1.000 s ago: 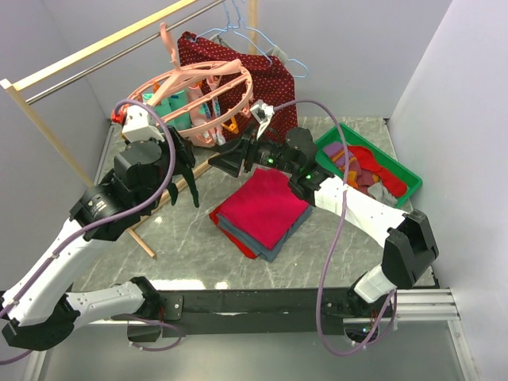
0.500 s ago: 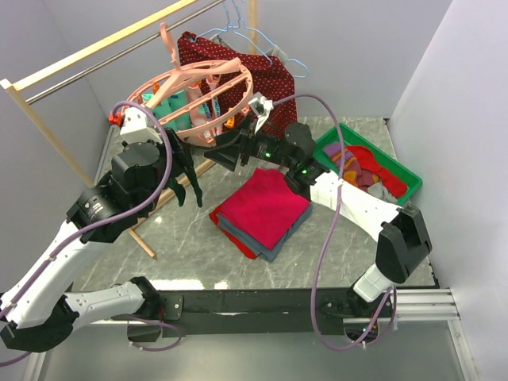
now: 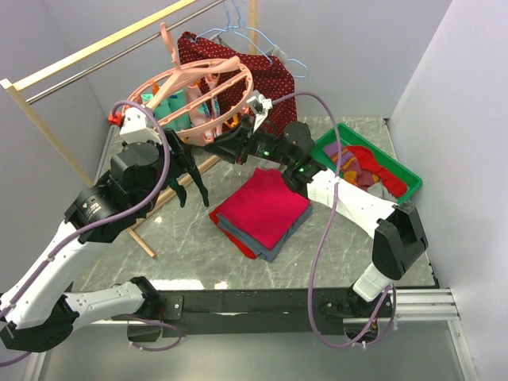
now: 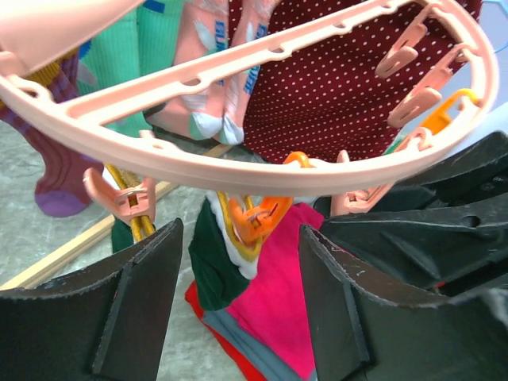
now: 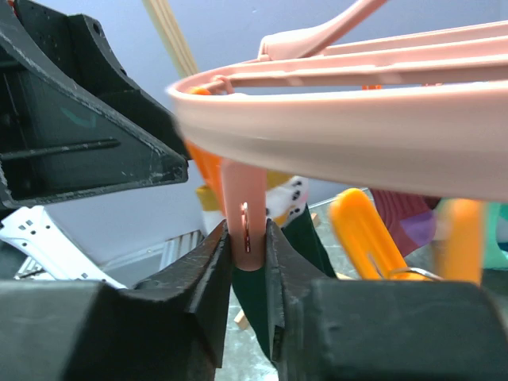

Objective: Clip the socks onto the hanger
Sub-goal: Open the clamp at the hanger.

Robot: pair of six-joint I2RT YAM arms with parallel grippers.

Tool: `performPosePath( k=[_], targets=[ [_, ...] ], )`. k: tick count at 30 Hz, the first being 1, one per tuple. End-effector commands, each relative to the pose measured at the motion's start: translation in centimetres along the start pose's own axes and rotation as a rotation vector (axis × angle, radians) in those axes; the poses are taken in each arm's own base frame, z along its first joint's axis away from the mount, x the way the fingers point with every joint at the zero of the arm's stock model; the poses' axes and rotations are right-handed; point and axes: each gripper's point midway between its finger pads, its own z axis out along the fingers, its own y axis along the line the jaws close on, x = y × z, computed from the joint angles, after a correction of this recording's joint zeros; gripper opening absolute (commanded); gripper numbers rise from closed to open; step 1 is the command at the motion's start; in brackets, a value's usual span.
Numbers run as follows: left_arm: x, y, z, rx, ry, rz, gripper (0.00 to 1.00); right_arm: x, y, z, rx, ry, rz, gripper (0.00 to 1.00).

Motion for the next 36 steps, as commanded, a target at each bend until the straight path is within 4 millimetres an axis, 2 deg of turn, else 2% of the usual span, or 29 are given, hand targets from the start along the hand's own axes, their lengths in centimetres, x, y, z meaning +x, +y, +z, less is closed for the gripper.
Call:
performPosePath(
  k=[1,5,12,19,27,36],
  targets=[
    [-1.4,-0.8,-0.7,0.031,-0.011,-0.049,0.65,-2.7,1.5,0.0,-0.041,-0.064,-0.069,0.2],
    [-1.5,-1.3,-0.9,0.047,0.009,-0.062,0.66,-2.6,1.8,0.0,-0.031,-0.053,-0.085,0.12],
    [-3.1,-3.9,-2.3,0.17,0.034,-0.133,0.66,-2.1,2.3,0.6,-0.023,-0.025,-0.125,0.08],
    [-3.0,-5.9,-2.5,0.244,0.077,-0.149,0.65,-1.9,3.5,1.4,-0.034,0.003,-0.166,0.06],
    [-1.4,-5.1,-1.2,0.187,0.091,-0.113,0.69,-1.6,5.1,2.1,-0.084,0.03,-0.19,0.04],
    [-1.7,-3.9,-0.4,0.123,0.035,-0.1,0.68,-1.5,5.7,2.4,-0.115,0.044,-0.194,0.04]
  ],
)
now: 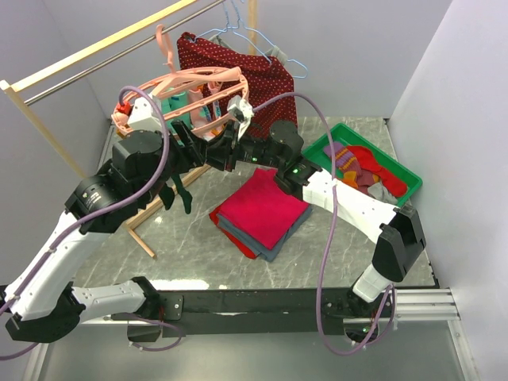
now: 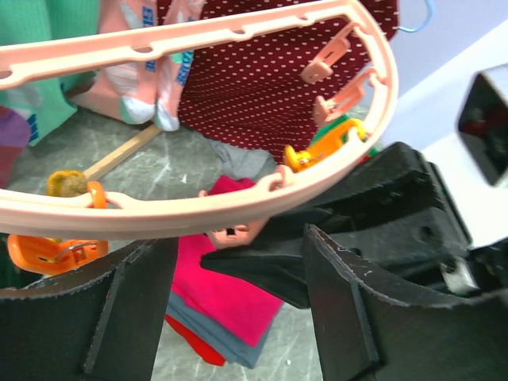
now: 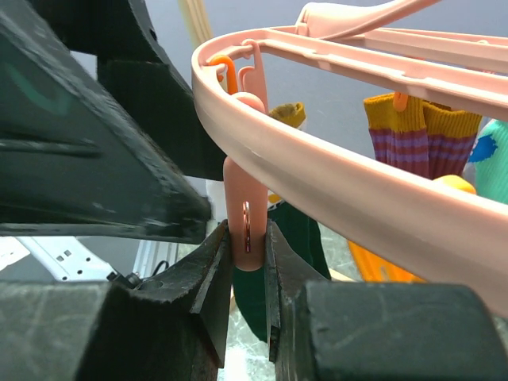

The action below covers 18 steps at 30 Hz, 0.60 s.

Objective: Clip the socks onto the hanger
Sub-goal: Open the clamp at the hanger.

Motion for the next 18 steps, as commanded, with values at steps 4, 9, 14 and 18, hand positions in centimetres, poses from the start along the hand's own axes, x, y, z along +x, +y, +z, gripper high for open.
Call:
performPosePath(
  k=[4,9,14,18],
  targets=[
    [-1.8,0.4,0.0,-0.02,-0.09,-0.011,0.65,-3.1,2.5,0.3,-0.084,-0.045,-0.071,0.04],
    [-2.3,0.5,-0.1,-0.011,-0.132,-0.04,0.6,-2.9,2.6,0.3,-0.092,-0.037,-0.07,0.04],
    [-2.6,0.3,0.0,0.001,-0.152,-0.052,0.58,-2.7,2.7,0.3,-0.1,-0.035,-0.067,0.04],
    [-2.4,0.0,0.4,0.006,-0.15,-0.051,0.58,-2.4,2.6,0.4,-0.098,-0.026,-0.066,0.03]
  ],
)
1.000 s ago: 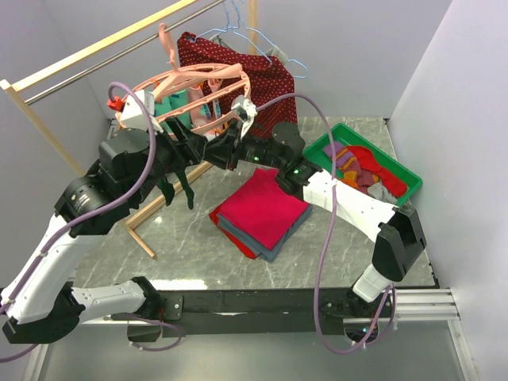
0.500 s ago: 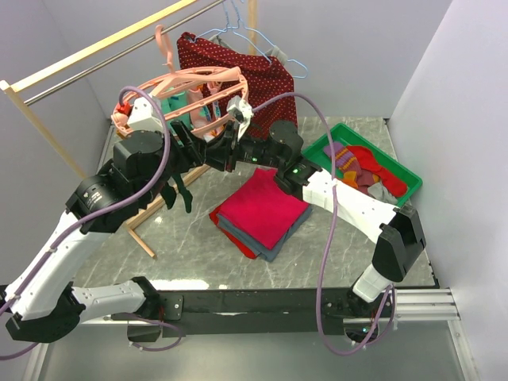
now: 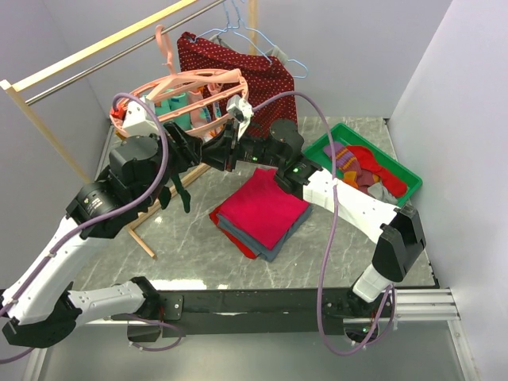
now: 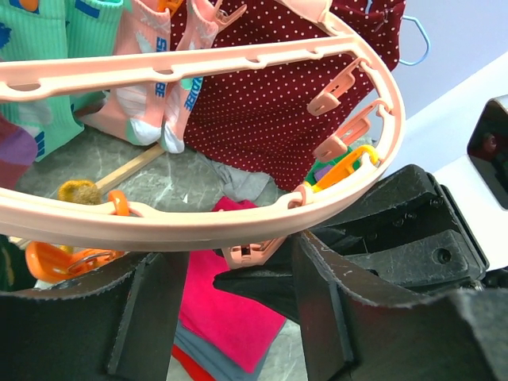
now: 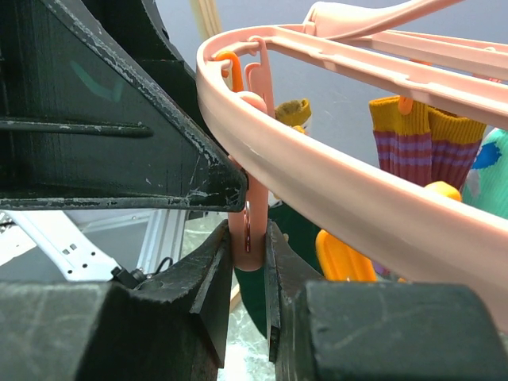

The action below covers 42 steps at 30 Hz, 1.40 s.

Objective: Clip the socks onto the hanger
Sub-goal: Open the clamp at the hanger, then pick up the sock from the bin.

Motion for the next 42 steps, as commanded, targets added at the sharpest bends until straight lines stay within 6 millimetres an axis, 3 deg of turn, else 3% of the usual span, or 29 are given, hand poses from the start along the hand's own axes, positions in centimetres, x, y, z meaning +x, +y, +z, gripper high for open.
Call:
performPosePath(
  k=[1,7,12,20,24,27,29,31,34,38,42],
  targets=[
    [-1.7,-1.1,0.4,0.032,-0.068,-0.03,0.58,-2.2,2.0,0.4,-0.07,-0.032,-0.058,0.03],
    [-1.7,-1.2,0.7,0.027,-0.075,-0.022,0.54,-1.4,1.8,0.3,-0.061,-0.011,-0.048,0.04],
    [-1.6,-0.8,0.9,0.009,-0.079,-0.002,0.38,-0.1,1.2,0.5,-0.046,0.023,-0.025,0.04],
    [-0.3,0.2,1.6,-0.024,-0.064,0.052,0.26,1.8,0.4,-0.4,0.021,0.083,0.003,0.39],
    [0.2,0.6,1.8,-0.036,-0.06,0.086,0.18,2.7,-0.5,-2.1,0.128,0.131,0.009,0.6],
    [0.7,0.9,2.1,-0.042,-0.054,0.103,0.13,3.8,-2.1,-4.3,0.258,0.199,-0.004,0.69],
    [1.1,1.1,2.2,-0.042,-0.048,0.117,0.08,4.6,-3.1,-6.4,0.339,0.255,-0.008,0.72],
    [1.4,1.2,2.3,-0.04,-0.043,0.127,0.02,6.1,-5.7,-9.5,0.487,0.325,0.005,0.77],
    [1.6,1.3,2.4,-0.04,-0.043,0.136,0.01,7.3,-8.3,-14.3,0.652,0.389,0.028,0.81],
    [1.6,1.4,2.4,-0.044,-0.045,0.144,0.01,6.8,-13.6,-23.9,0.984,0.388,0.083,0.82],
    [1.8,1.4,2.4,-0.041,-0.037,0.149,0.01,6.0,-17.3,-32.2,1.295,0.374,0.108,0.82]
  ],
)
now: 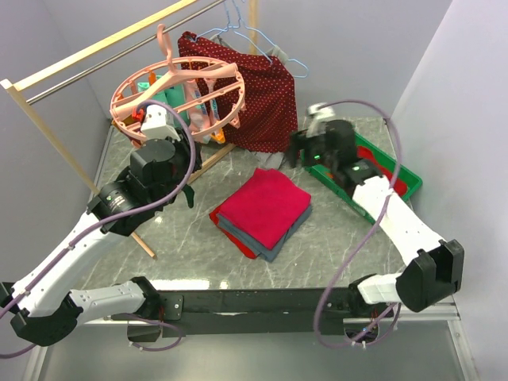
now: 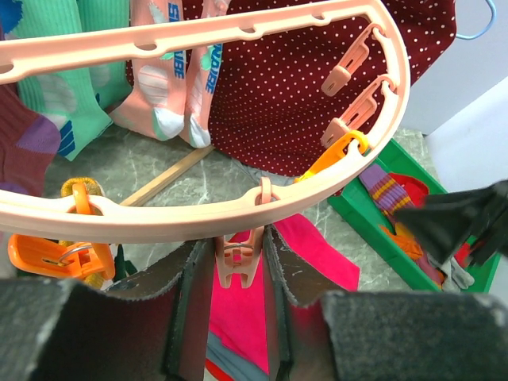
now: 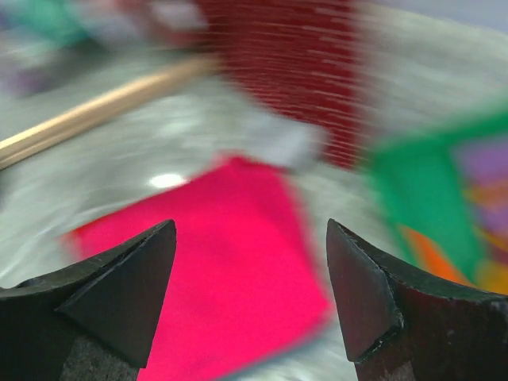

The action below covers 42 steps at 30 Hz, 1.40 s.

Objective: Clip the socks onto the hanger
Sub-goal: Pick up the sock from the bin.

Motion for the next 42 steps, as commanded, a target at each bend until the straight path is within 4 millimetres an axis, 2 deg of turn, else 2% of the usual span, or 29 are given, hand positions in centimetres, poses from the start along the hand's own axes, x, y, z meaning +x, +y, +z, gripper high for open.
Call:
performPosePath(
  k=[1,2,4,5,6,7,8,10,12,20,21,23,30,35,38,39,41,42],
  targets=[
    [-0.5,0.1,-0.2,0.007,-0.018,0.013,0.01,1.1,-9.6,-2.2,0.35,0.027,0.075,0.82],
    [-0.5,0.2,-0.3,0.007,-0.018,0.015,0.01,0.9,-12.3,-2.9,0.434,0.023,0.102,0.82],
    [-0.6,0.3,-0.4,0.003,-0.021,0.015,0.01,2.1,-14.8,-2.3,0.484,0.06,0.147,0.82],
    [-0.6,0.4,-0.4,0.005,-0.022,0.016,0.01,2.0,-15.6,-2.1,0.496,0.059,0.164,0.82],
    [-0.6,0.4,-0.5,0.005,-0.022,0.014,0.01,2.2,-17.4,-2.2,0.532,0.063,0.189,0.82],
    [-0.5,0.4,-0.5,0.007,-0.021,0.013,0.01,3.4,-18.4,-1.2,0.545,0.103,0.198,0.81],
    [-0.7,0.4,-0.6,0.012,-0.025,0.007,0.01,2.9,-19.1,-0.8,0.551,0.1,0.203,0.8],
    [-0.6,0.3,-0.7,0.018,-0.019,0.003,0.01,4.0,-20.5,0.5,0.563,0.141,0.215,0.77],
    [-0.4,0.3,-0.7,0.018,-0.012,-0.002,0.01,3.5,-21.1,1.6,0.563,0.12,0.197,0.73],
    [-0.7,0.0,-1.0,0.033,-0.007,-0.011,0.01,8.5,-25.5,7.6,0.605,0.32,0.11,0.63],
    [-0.7,0.0,-1.0,0.034,-0.006,-0.013,0.01,9.6,-26.0,8.4,0.602,0.355,0.09,0.63],
    [-0.4,0.0,-1.0,0.036,0.0,-0.014,0.01,8.8,-26.5,9.3,0.587,0.347,0.06,0.62],
    [0.3,-0.3,-0.5,0.034,0.024,-0.007,0.01,10.8,-28.4,13.0,0.564,0.435,0.005,0.62],
    [0.4,-0.3,-0.4,0.029,0.027,-0.003,0.01,12.1,-29.1,14.2,0.564,0.469,0.002,0.58],
    [0.4,-0.2,-0.4,0.023,0.031,-0.002,0.01,12.7,-29.3,14.6,0.561,0.474,0.012,0.48],
    [0.5,-0.3,-0.3,0.023,0.033,-0.004,0.01,13.0,-29.4,14.5,0.568,0.48,0.013,0.4],
    [0.5,-0.2,-0.4,0.021,0.033,-0.003,0.01,12.8,-29.4,14.4,0.573,0.47,0.017,0.31],
    [0.4,-0.2,-0.4,0.023,0.033,-0.004,0.01,13.0,-29.3,14.3,0.574,0.475,0.016,0.21]
  ],
)
